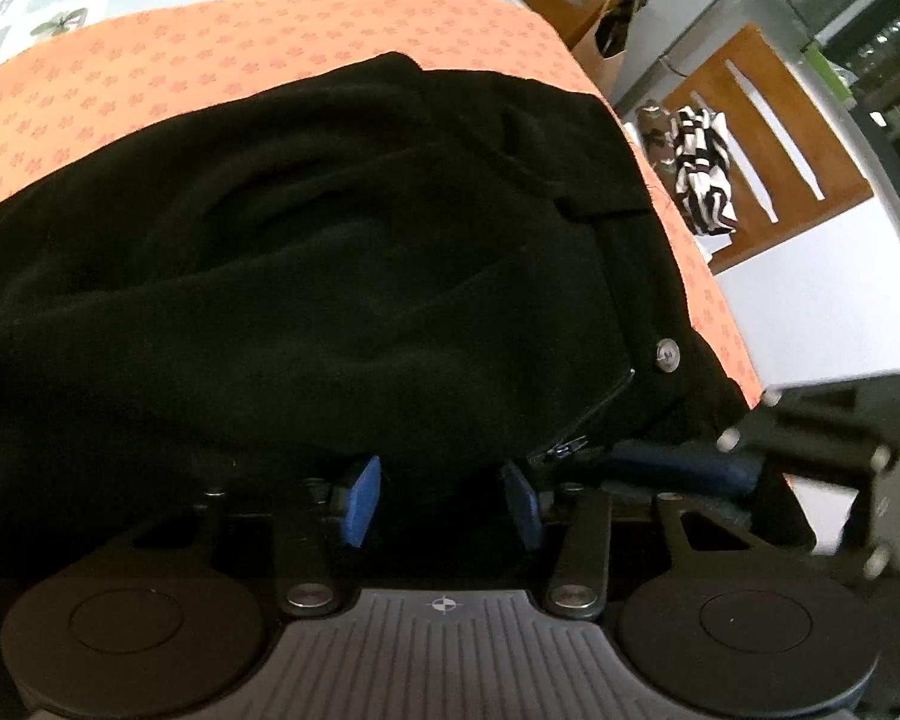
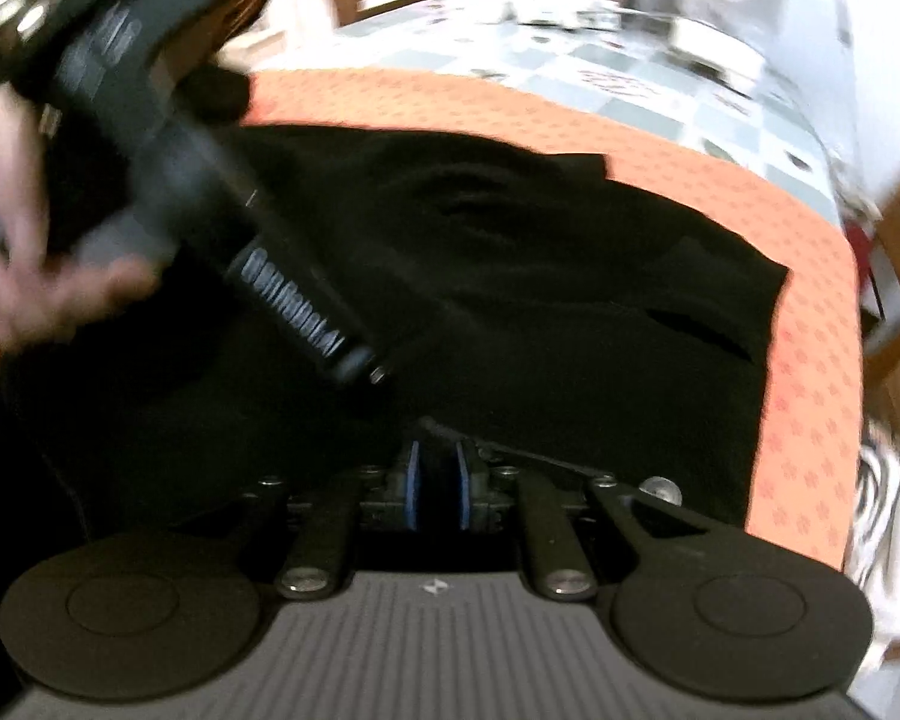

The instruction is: Fold clothes

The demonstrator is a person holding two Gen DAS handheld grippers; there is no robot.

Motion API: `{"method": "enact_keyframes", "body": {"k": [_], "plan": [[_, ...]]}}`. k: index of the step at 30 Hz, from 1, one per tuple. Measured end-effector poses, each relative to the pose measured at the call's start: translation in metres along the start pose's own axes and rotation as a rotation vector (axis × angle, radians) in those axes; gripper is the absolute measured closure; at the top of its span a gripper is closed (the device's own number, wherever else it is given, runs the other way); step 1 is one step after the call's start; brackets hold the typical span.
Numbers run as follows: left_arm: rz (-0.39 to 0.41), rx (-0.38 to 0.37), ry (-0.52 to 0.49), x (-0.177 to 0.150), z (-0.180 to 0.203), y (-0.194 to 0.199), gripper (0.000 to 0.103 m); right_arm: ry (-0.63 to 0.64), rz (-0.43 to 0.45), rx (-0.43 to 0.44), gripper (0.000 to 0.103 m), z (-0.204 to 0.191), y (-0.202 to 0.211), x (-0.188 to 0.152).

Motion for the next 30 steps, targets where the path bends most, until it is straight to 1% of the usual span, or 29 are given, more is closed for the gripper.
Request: {"method": "enact_keyframes", "body": {"k": [2, 6, 12, 15, 20, 21, 22, 26, 30], "plan": [[0.015, -0.011, -0.019, -0.003, 0.0, 0.001, 0.053, -0.095, -0.006, -0.008, 0.088, 0.013, 0.004, 0.003], [0.043, -0.019, -0.058, -0.007, 0.0, 0.002, 0.053, -0.351, -0.076, 0.025, 0.088, 0.043, -0.008, 0.005], [0.061, -0.028, -0.062, -0.009, 0.0, 0.003, 0.053, -0.439, -0.146, 0.059, 0.085, 0.045, -0.03, 0.0], [0.067, -0.038, -0.063, -0.01, -0.002, 0.004, 0.053, -0.384, -0.175, 0.005, 0.084, 0.036, -0.035, -0.001], [0.073, -0.044, -0.06, -0.01, -0.002, 0.005, 0.053, -0.385, -0.177, -0.026, 0.083, 0.032, -0.034, 0.001], [0.074, -0.044, -0.059, -0.01, -0.002, 0.005, 0.053, -0.382, -0.175, -0.03, 0.084, 0.031, -0.033, 0.001], [0.074, -0.044, -0.058, -0.009, -0.002, 0.005, 0.053, -0.369, -0.172, -0.039, 0.088, 0.029, -0.032, 0.002], [0.074, -0.045, -0.051, -0.008, -0.002, 0.004, 0.053, -0.312, -0.165, -0.075, 0.089, 0.022, -0.028, 0.007], [0.069, -0.056, -0.045, -0.008, -0.004, 0.005, 0.053, -0.274, -0.163, -0.083, 0.094, 0.017, -0.025, 0.013]]}}
Point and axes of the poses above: each gripper's, at about its wrist camera, not at the fingertips, and y roughly against the way its jaws point, z to its right, x to its top, the point moved 6 cm from there along -y, roughly the way its jaws point, and after that the axes turned 8 degrees about -x, right-handed, at the moved point
